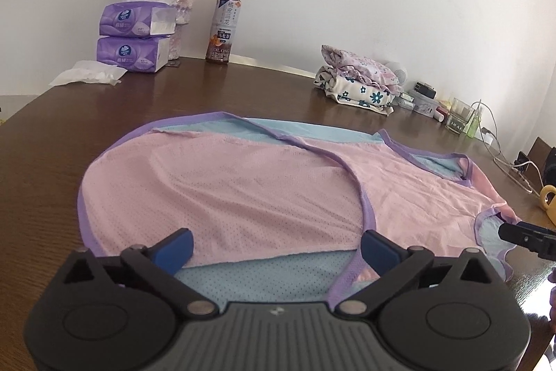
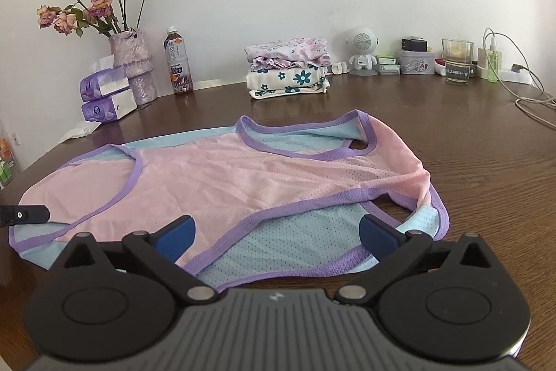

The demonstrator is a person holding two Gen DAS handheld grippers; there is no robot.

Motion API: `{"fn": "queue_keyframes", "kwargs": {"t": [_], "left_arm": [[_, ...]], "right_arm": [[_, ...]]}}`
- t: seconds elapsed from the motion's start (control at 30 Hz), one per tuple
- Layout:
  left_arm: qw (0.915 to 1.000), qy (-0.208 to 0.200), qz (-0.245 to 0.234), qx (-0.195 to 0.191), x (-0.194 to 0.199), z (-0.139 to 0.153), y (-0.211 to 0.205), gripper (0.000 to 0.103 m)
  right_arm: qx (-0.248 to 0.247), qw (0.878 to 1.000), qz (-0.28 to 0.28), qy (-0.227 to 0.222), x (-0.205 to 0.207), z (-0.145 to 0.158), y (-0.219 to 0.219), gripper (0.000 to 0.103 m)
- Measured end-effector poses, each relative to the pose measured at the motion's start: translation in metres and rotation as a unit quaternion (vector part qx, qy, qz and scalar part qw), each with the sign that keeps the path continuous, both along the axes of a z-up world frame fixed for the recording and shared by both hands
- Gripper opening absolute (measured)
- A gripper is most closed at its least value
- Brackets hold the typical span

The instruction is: Fold clothes

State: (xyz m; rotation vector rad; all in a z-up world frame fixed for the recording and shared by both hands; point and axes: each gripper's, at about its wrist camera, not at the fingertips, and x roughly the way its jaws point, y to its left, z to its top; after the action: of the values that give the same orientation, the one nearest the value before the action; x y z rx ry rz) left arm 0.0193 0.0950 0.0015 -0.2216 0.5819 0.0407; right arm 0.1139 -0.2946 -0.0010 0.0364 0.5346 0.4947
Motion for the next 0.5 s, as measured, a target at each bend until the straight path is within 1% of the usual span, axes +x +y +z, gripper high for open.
{"fn": "queue_keyframes", "kwargs": {"t": [0.07,0.23,0.37,0.5], "left_arm": [[0.9999,0.000,-0.001,0.010,-0.002,-0.001,-0.004,0.103],[0.9998,-0.004,0.005,0.021,-0.010,-0.003,-0.011,0.103],[0.9997,-0.005,0.004,0.021,-0.012,-0.003,-0.012,0.103],[0.9997,-0.005,0.005,0.023,-0.012,-0.003,-0.012,0.103]], "right_arm": [[0.006,1.000,-0.003,0.003,0.000,-0.001,-0.002,0.102],[0.013,1.000,-0.005,0.008,0.000,-0.002,-0.005,0.102],[0.007,1.000,-0.001,0.014,0.001,-0.003,-0.002,0.102],[0.005,1.000,-0.002,0.011,-0.001,-0.003,-0.001,0.102]]}}
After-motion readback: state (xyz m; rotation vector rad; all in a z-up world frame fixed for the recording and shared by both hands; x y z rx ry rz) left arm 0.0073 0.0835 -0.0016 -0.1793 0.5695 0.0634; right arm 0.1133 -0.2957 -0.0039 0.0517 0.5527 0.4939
